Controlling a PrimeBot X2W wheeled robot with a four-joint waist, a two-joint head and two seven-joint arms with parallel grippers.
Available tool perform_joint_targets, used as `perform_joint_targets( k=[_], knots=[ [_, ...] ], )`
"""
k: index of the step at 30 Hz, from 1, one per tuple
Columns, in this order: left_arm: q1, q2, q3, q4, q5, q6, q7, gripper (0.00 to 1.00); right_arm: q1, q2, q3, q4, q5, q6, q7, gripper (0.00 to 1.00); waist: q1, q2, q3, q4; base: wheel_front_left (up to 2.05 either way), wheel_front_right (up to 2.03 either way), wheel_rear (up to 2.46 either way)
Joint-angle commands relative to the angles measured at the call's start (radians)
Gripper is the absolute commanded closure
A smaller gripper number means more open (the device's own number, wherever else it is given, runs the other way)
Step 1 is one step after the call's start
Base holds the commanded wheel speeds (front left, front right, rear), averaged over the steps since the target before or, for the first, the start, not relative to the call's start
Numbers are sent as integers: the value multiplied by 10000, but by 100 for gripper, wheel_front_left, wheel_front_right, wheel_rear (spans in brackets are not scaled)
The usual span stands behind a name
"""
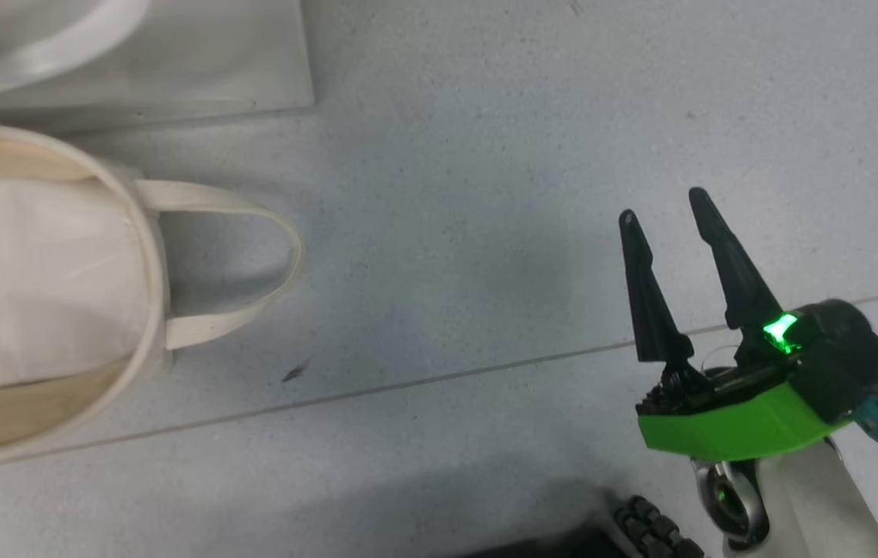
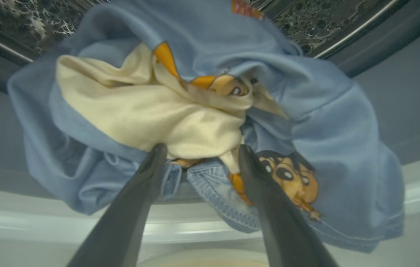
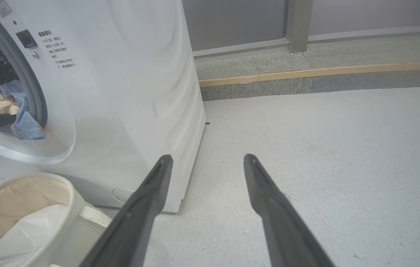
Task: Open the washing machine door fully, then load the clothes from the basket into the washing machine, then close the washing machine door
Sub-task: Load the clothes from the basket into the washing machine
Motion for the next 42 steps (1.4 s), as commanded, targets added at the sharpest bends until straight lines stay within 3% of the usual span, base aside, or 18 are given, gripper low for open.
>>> perform_joint_targets(
  k=[1, 9, 10, 11, 22, 28, 42],
  knots=[
    [-472, 824, 224, 171, 51, 18, -165, 0, -36, 69, 181, -392, -34, 75, -155, 0, -2, 0, 279, -8, 0, 0, 0],
    [-1453, 649, -722, 1166, -72, 18, -308, 0, -81, 69, 133, -498, -125, 75, -209, 0, -2, 0, 617, 59, 0, 0, 0],
    [-1520, 640, -881, 1202, -89, 18, -292, 93, -82, 69, 126, -501, -130, 75, -213, 0, -2, 0, 627, 68, 0, 0, 0],
    [-1583, 621, -1017, 1211, -148, 18, -275, 100, -85, 69, 119, -505, -138, 75, -216, 0, -2, 0, 638, 77, 0, 0, 0],
    [-2449, 779, -1852, 941, -926, 18, -902, 100, -66, 70, 60, -489, -118, 75, -241, 0, -2, 0, 704, 97, 0, 0, 0],
    [-3480, 1124, -1989, 542, -784, 18, -1204, 100, -78, 70, -156, -606, -79, 75, -267, 0, -2, 0, 986, 73, 0, 0, 0],
    [-5673, 1418, -727, 483, 220, 18, -1219, 100, -211, 70, -6, -776, -155, 75, -291, 0, -2, 0, 1814, -237, 0, 0, 0]
  ],
)
